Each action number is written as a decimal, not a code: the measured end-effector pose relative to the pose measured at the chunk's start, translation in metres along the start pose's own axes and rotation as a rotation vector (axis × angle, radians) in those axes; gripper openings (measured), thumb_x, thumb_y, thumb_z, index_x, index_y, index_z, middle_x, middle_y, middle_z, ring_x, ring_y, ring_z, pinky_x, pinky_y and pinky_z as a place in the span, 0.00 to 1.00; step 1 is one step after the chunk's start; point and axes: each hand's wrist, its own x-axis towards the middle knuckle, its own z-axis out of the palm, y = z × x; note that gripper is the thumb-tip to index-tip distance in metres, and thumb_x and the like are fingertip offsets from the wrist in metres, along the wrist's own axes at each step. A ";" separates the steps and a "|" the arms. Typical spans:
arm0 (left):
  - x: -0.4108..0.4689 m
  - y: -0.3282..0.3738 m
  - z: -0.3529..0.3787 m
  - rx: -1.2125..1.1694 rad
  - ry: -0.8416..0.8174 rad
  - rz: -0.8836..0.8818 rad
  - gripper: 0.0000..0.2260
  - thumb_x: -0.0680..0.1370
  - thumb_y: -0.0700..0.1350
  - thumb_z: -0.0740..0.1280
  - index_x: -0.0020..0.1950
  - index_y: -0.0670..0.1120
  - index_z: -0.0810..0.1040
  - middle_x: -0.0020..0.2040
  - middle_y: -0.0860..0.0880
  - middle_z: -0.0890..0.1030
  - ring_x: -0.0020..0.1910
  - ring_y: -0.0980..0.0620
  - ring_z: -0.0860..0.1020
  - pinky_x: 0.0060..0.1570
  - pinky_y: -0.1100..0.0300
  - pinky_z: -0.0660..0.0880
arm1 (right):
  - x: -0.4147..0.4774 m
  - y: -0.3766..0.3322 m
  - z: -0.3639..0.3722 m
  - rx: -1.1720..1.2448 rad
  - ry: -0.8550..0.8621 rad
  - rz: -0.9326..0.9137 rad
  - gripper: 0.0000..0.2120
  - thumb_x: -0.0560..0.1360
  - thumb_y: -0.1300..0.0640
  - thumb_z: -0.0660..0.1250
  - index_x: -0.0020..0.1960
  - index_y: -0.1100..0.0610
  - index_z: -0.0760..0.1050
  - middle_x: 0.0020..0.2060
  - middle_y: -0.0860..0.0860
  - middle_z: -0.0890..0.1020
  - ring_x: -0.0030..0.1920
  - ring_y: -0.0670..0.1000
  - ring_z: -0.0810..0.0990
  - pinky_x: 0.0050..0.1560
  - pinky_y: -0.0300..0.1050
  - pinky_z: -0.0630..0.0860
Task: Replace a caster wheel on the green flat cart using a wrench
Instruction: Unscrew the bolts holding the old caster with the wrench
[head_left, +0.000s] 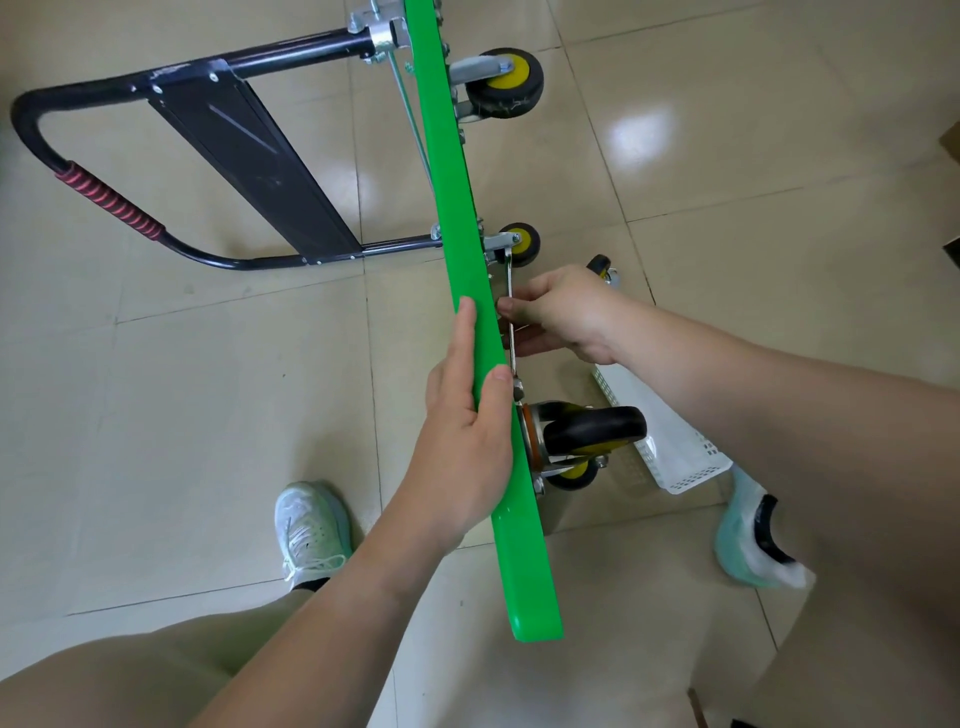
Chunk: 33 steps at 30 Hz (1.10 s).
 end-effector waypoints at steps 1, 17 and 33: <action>0.000 0.000 0.000 -0.004 0.001 0.000 0.27 0.88 0.47 0.54 0.84 0.63 0.47 0.58 0.71 0.62 0.46 0.89 0.65 0.45 0.86 0.60 | -0.001 0.002 0.000 0.015 0.009 0.015 0.15 0.79 0.60 0.70 0.63 0.66 0.77 0.52 0.62 0.85 0.50 0.59 0.86 0.53 0.56 0.83; 0.002 -0.009 0.002 -0.012 0.052 0.016 0.27 0.88 0.49 0.55 0.83 0.66 0.48 0.61 0.74 0.63 0.53 0.89 0.63 0.48 0.87 0.58 | -0.071 0.009 0.005 -0.026 0.170 -0.334 0.10 0.77 0.65 0.71 0.45 0.49 0.80 0.39 0.48 0.87 0.45 0.47 0.87 0.49 0.45 0.84; -0.004 -0.005 0.005 -0.068 0.075 0.044 0.26 0.88 0.49 0.54 0.84 0.65 0.50 0.78 0.68 0.58 0.73 0.70 0.63 0.70 0.68 0.59 | -0.119 -0.002 -0.037 0.315 0.439 -0.431 0.05 0.77 0.66 0.70 0.50 0.57 0.81 0.43 0.52 0.86 0.46 0.51 0.87 0.51 0.48 0.84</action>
